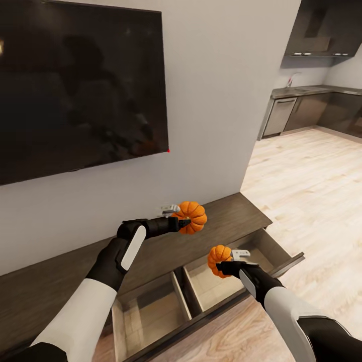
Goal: Place each of the two pumpkins and all three candles from the living room inside a cabinet in the living room (use any cabinet), then make sure every cabinet is closed, and position the cauldron so it is next to a table in the living room.
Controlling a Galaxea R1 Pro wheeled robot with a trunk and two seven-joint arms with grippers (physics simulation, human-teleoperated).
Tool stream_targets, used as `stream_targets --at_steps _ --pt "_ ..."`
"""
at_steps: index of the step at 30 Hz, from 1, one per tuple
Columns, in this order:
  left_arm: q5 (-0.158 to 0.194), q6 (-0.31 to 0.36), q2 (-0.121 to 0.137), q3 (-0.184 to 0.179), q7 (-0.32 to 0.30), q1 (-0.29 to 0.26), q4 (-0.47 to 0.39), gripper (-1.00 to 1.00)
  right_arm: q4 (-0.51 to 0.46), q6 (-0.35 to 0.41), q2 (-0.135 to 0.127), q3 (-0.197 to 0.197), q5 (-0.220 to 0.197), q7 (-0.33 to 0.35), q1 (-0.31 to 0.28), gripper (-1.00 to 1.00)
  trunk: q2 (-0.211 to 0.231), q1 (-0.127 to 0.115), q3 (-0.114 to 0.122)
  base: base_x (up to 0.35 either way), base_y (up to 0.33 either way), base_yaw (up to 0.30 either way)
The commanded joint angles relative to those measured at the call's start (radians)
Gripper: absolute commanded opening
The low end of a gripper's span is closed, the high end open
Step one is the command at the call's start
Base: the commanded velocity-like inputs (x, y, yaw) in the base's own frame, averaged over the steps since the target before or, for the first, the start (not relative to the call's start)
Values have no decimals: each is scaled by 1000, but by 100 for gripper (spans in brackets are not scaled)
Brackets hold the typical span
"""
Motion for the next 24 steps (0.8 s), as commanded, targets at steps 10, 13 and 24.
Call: stream_targets --at_steps 10,13,24 --pt "0 4 -1 1 0 -1 1 -100 -2 5 0 2 -6 0 0 -100 -1 0 -7 63 -69 0" --pt "0 4 -1 1 0 -1 1 -100 -2 5 0 1 -5 0 -1 -100 -1 0 -12 0 0 0" --pt "2 9 1 1 -8 1 -119 -100 0 4 0 1 -6 0 0 -100 -1 0 -29 0 0 0"
